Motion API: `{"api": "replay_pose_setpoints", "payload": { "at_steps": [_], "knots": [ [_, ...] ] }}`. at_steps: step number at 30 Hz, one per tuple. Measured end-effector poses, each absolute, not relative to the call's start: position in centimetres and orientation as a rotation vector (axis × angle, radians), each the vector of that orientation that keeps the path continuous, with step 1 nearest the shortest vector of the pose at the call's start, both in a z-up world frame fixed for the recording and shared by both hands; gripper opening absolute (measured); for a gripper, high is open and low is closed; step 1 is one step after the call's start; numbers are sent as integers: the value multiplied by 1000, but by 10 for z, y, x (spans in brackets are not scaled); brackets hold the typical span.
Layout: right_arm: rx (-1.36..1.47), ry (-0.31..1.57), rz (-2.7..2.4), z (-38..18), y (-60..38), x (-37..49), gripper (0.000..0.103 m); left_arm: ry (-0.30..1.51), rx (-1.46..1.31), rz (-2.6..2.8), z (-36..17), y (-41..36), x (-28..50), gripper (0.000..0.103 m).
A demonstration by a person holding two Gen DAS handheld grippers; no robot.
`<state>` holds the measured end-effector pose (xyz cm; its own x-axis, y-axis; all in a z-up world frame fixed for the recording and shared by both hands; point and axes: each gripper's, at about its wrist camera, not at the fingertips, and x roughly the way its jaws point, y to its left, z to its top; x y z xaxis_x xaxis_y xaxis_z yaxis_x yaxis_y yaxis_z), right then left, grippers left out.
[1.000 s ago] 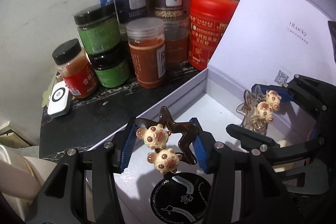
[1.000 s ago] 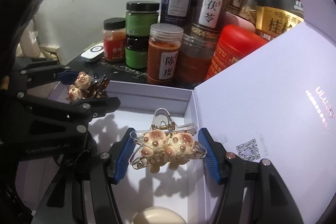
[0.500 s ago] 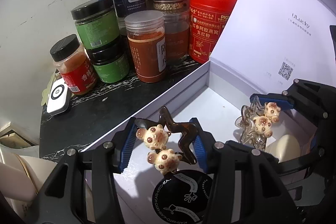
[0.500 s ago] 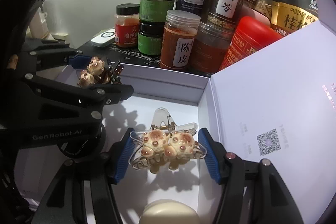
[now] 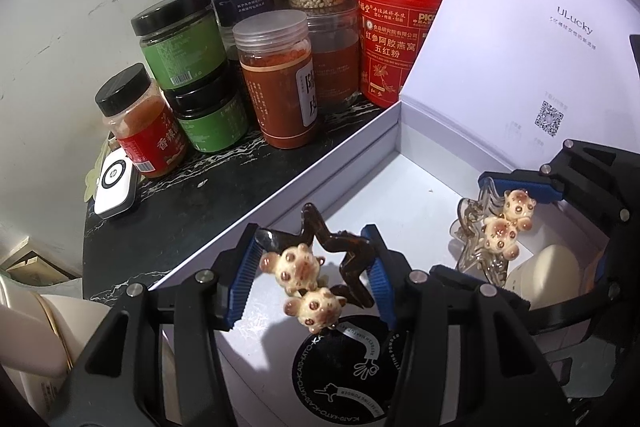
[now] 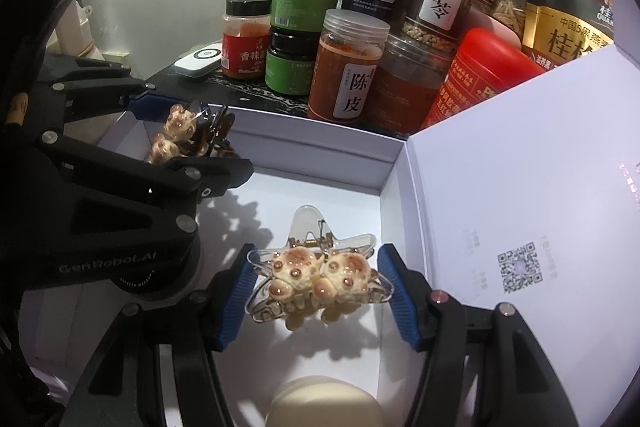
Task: Organize objects
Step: 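Lower both hair clips into the box and open both tools, then withdraw both tools up and out of the lavender box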
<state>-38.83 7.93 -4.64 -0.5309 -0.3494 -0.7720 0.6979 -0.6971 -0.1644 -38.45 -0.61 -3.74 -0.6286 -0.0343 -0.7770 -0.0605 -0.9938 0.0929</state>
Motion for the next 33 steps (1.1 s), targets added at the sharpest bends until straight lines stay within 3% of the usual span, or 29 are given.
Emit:
{"api": "replay_pose_setpoints", "payload": {
  "at_steps": [9, 33],
  "knots": [
    [988, 652, -2219, -47, 77, -386, 70, 172, -1347, 2802, -39, -4, -385, 61],
    [929, 733, -2327, -18, 86, -366, 73, 182, -1271, 2874, -3, 0, -360, 62]
  ]
}}
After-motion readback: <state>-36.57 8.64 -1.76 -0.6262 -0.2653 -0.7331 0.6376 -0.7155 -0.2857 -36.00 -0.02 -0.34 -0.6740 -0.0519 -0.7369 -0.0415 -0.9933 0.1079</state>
